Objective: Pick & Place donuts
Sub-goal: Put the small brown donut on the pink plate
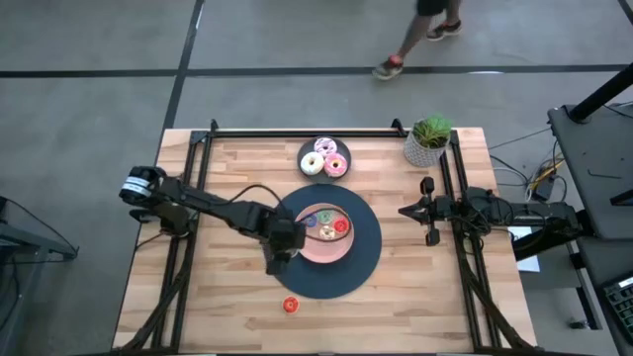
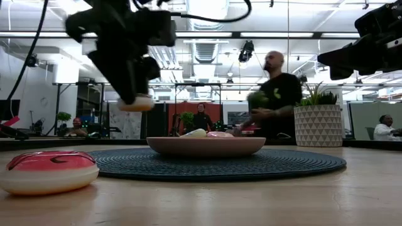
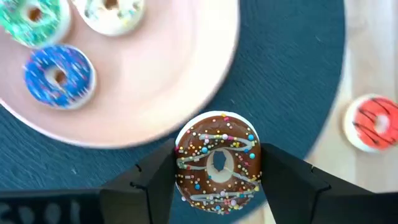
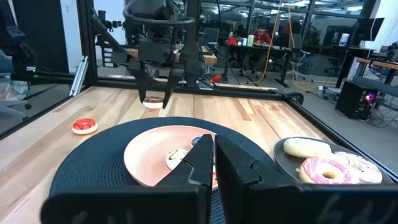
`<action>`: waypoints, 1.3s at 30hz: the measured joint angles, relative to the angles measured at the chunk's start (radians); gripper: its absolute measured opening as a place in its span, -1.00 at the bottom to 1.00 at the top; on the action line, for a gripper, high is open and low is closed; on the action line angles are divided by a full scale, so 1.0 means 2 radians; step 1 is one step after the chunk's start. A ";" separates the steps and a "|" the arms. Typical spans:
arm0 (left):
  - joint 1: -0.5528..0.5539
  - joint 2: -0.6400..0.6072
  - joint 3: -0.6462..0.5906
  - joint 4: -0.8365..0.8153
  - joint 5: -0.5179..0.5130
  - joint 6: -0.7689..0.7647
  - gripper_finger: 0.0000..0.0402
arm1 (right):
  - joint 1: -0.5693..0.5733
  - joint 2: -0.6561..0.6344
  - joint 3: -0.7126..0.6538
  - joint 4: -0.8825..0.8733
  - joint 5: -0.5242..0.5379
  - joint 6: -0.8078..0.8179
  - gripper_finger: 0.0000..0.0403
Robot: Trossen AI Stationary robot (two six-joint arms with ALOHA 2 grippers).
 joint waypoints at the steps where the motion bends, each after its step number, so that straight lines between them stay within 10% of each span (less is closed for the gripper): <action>1: 0.006 0.005 0.005 0.000 0.000 0.005 -0.06 | 0.000 0.000 0.000 0.000 0.000 0.000 -0.96; 39: 0.070 0.122 0.082 0.060 0.015 0.024 -0.06 | 0.000 0.001 0.000 0.000 0.000 0.000 -0.96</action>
